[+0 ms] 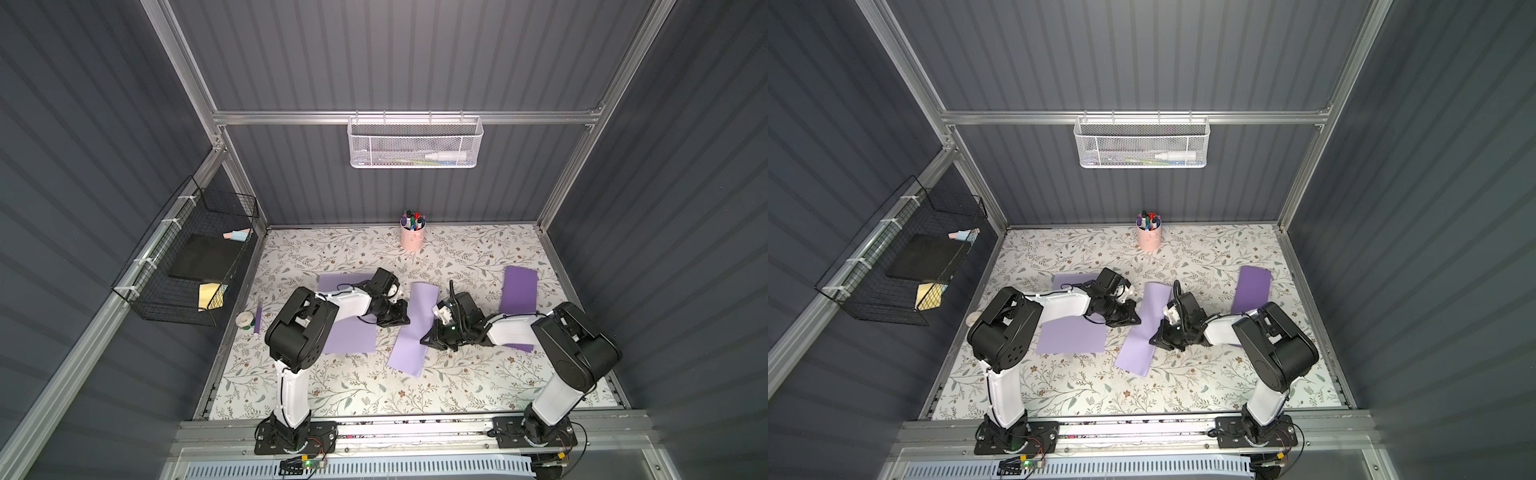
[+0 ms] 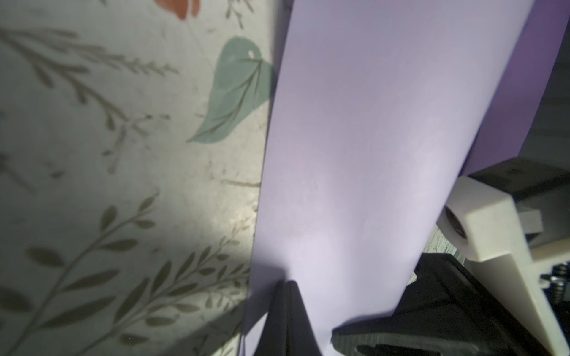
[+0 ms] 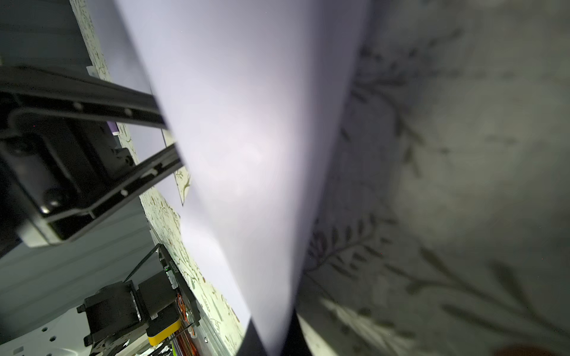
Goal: Fold the rectangular paper in half along the long edge
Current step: Fold the paper at the center of the board.
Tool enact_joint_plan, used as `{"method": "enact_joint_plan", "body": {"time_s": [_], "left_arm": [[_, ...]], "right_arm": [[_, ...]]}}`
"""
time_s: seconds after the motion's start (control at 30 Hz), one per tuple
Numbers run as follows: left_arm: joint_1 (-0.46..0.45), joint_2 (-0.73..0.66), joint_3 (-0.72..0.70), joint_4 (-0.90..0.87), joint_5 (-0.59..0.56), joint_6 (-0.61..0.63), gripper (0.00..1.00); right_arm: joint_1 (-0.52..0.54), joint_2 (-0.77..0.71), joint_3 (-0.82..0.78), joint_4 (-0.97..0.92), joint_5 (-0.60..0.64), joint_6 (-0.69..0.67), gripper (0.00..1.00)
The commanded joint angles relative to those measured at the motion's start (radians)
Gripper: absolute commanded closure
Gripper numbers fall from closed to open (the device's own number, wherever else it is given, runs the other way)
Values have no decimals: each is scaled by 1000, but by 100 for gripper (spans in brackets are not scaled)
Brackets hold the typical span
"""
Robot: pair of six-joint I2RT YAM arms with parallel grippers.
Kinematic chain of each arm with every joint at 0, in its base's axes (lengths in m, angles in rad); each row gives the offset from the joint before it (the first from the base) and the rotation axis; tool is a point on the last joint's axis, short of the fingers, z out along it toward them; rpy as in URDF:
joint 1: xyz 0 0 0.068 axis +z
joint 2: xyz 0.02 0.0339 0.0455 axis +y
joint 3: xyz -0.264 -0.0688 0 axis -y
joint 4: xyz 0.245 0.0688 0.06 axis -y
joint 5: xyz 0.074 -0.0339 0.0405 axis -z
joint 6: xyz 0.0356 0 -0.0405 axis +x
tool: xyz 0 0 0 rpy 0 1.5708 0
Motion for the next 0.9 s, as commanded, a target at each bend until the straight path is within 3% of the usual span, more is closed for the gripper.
{"method": "enact_joint_plan", "body": {"time_s": [0.0,0.07,0.17,0.23,0.33,0.57,0.63,0.67,0.87], "left_arm": [[1,77,-30,-109,-101,28,100],[1,79,-31,-109,-100,27,100],[2,76,-34,-108,-101,27,100],[1,76,-33,-109,-101,28,100],[1,77,-34,-108,-101,28,100],[1,81,-34,-108,-100,29,100],[1,81,-33,-106,-99,28,100],[1,82,-34,-107,-98,28,100],[1,80,-34,-109,-97,30,100]], "right_arm": [[-18,-1,-5,-75,45,-10,82],[-36,8,3,-78,46,-11,66],[-65,17,14,-69,46,-14,61],[-81,25,27,-66,37,-24,69],[-100,34,53,-76,30,-45,99],[-139,49,94,-94,9,-80,100],[-143,63,123,-116,8,-85,80],[-145,71,138,-121,6,-87,75],[-150,127,206,-126,-16,-103,72]]}}
